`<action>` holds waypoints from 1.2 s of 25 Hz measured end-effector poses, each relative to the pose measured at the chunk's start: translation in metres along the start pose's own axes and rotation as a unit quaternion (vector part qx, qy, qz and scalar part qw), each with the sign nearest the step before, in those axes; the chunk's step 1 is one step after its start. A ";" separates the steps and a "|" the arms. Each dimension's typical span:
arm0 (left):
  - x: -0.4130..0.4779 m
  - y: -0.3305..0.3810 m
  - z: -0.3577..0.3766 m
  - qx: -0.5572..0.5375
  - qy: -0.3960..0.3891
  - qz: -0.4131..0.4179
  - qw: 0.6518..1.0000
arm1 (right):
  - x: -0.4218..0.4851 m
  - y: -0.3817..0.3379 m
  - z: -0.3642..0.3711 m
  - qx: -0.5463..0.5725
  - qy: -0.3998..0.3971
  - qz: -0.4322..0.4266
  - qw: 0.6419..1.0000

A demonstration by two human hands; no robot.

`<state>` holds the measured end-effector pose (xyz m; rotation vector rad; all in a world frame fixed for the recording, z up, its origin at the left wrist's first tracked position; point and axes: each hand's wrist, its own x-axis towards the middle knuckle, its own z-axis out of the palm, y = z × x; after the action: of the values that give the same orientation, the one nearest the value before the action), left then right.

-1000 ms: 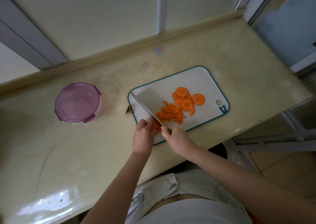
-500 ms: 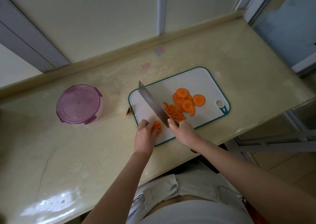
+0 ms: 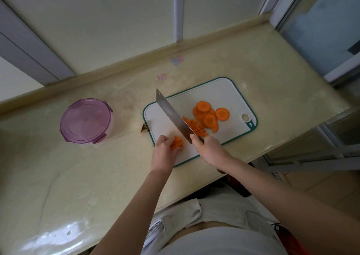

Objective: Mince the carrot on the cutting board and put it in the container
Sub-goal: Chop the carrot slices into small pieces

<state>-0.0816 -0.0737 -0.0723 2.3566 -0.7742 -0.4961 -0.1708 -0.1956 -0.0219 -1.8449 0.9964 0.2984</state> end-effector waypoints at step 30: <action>0.007 0.001 -0.002 0.002 0.010 -0.011 1.000 | 0.004 -0.005 0.016 -0.085 -0.035 -0.037 0.995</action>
<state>-0.0759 -0.0782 -0.0709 2.3728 -0.7426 -0.4805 -0.1617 -0.1830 -0.0288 -2.0063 0.8752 0.4120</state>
